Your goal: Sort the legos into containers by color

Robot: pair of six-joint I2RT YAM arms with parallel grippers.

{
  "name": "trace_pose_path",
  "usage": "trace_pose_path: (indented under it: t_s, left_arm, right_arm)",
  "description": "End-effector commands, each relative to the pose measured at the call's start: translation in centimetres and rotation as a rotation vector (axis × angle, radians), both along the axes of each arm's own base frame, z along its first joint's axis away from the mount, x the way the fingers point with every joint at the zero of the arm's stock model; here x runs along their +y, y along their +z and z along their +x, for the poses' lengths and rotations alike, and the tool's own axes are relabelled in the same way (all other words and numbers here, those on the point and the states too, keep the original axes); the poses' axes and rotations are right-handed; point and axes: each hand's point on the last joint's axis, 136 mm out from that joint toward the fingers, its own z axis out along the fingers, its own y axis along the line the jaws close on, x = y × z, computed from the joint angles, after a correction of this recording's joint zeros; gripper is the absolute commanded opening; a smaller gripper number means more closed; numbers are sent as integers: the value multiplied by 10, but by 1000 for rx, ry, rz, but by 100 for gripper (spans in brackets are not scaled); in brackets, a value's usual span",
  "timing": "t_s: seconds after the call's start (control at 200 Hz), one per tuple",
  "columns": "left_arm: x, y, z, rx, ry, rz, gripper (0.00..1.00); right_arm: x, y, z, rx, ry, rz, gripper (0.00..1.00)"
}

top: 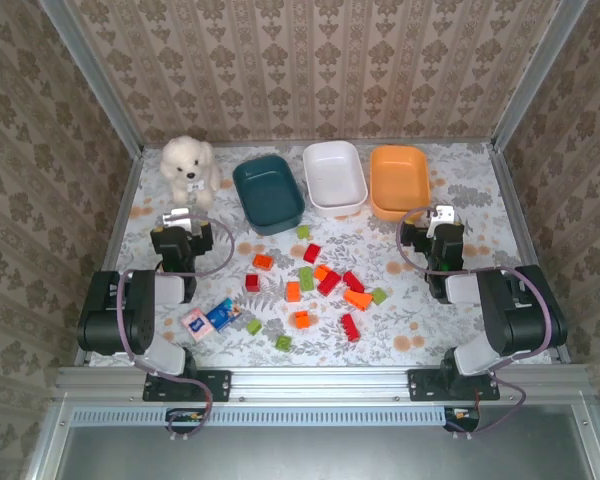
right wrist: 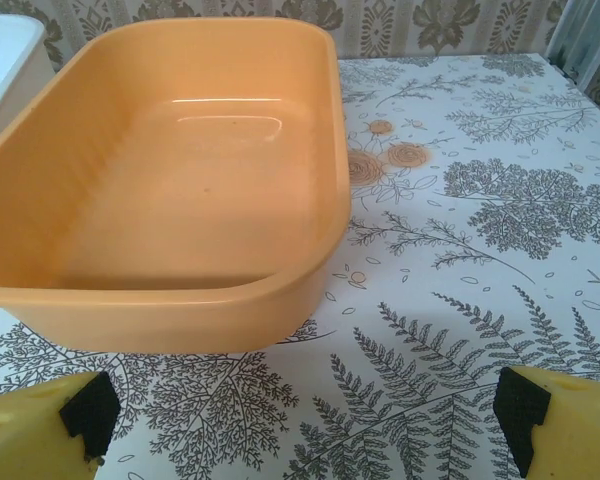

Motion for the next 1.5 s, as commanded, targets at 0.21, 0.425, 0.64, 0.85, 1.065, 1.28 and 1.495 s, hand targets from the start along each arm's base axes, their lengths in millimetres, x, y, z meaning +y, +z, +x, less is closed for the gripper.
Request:
trace_pose_path:
  t_s: [0.21,0.425,0.64,0.85,1.065,1.28,1.495]
  left_arm:
    - [-2,3,2,-21,-20,10,100]
    - [-3,3,2,-22,-20,9,100]
    - [-4,4,3,-20,-30,12,100]
    - [-7,35,-12,-90,15,84,100]
    - [-27,129,-46,-208,44,145,100]
    - [-46,188,-79,-73,52,-153,100]
    - [-89,141,-95,238,-49,-694,100]
  right_arm:
    - [1,8,6,-24,14,4,100]
    - [1,7,6,-24,14,3,100]
    - [1,8,6,-25,14,2,100]
    - [-9,36,3,-21,-74,-21,100]
    - [-17,160,1,-131,-180,42,100]
    - [10,194,-37,206,-307,531,100]
    - [50,124,-91,502,-299,632,94]
